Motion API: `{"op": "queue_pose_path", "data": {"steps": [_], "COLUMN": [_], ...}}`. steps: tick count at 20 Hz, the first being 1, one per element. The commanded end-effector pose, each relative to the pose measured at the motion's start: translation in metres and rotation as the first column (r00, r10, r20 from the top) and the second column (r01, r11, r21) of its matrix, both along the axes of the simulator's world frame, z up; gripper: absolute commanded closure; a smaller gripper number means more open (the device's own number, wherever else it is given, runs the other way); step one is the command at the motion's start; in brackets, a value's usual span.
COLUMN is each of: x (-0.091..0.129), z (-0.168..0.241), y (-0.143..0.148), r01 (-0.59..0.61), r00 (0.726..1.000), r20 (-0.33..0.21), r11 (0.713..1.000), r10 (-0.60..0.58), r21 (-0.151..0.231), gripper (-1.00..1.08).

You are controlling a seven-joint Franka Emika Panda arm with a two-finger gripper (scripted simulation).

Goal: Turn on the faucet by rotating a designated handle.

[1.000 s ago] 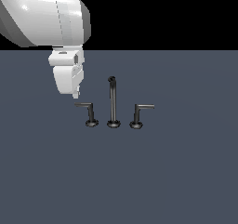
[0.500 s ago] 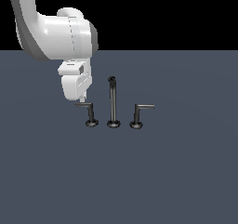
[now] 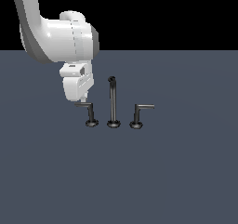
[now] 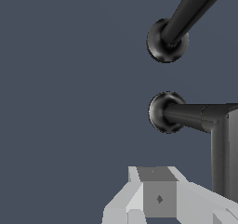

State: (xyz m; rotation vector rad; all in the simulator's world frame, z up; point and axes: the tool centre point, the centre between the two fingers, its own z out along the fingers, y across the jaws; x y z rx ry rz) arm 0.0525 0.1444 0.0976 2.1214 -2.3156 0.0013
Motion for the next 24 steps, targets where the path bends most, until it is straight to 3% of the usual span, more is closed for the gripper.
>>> {"op": "queue_pose_path", "data": {"steps": [1, 10, 12, 24], "x": [-0.005, -0.036, -0.026, -0.066], "z": [0.0, 0.0, 0.0, 0.0], "y": [0.004, 0.022, 0.014, 0.013], "r01": [-0.001, 0.0, -0.003, -0.001], "r00": [1.0, 1.0, 1.0, 1.0], "r20": [0.0, 0.0, 0.01, 0.003], "r11": [1.0, 1.0, 1.0, 1.0], "r10": [0.001, 0.0, 0.003, 0.001], "r21": [0.0, 0.001, 0.002, 0.002], "gripper": [1.08, 1.08, 1.08, 1.08]}}
